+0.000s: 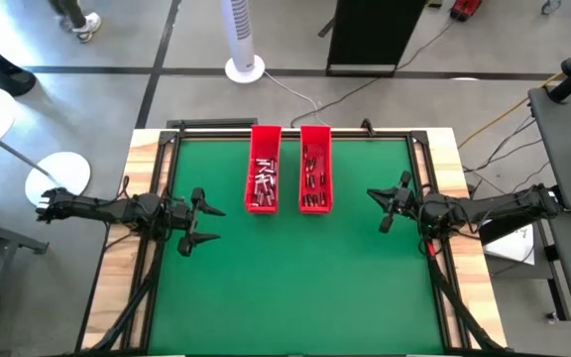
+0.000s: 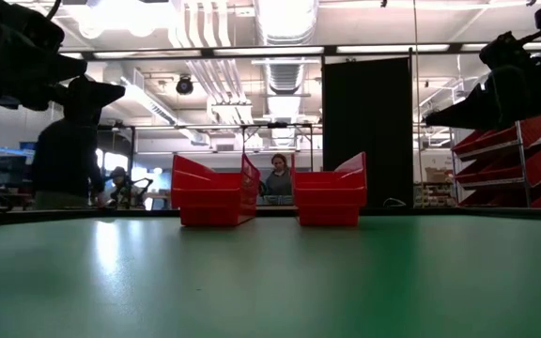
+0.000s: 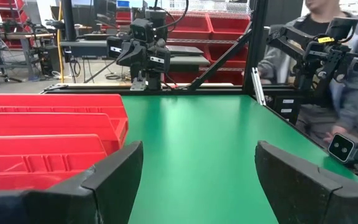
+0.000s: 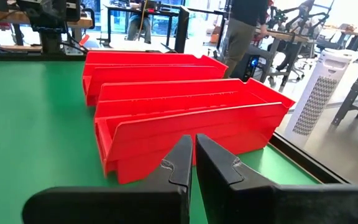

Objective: Sort batteries
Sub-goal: Return to Home Position

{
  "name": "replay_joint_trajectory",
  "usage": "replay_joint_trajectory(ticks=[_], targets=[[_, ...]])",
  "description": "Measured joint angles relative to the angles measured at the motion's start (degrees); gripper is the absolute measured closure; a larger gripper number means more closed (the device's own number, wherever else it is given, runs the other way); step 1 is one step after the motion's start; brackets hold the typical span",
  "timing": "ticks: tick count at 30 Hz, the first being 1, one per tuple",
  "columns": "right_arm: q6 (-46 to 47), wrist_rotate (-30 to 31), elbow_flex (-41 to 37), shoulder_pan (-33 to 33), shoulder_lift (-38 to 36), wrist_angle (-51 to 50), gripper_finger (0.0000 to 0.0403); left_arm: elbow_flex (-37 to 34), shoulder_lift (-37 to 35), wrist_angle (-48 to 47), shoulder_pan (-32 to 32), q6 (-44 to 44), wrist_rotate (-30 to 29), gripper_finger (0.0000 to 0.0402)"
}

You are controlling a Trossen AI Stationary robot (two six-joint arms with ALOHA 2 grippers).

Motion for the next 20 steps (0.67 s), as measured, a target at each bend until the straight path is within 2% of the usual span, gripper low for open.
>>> replay_joint_trajectory(ticks=[20], targets=[[0.0,0.0,0.0,0.0,0.0,0.0,0.039,0.0,0.0,0.0,0.0,0.0,0.0,0.0115]])
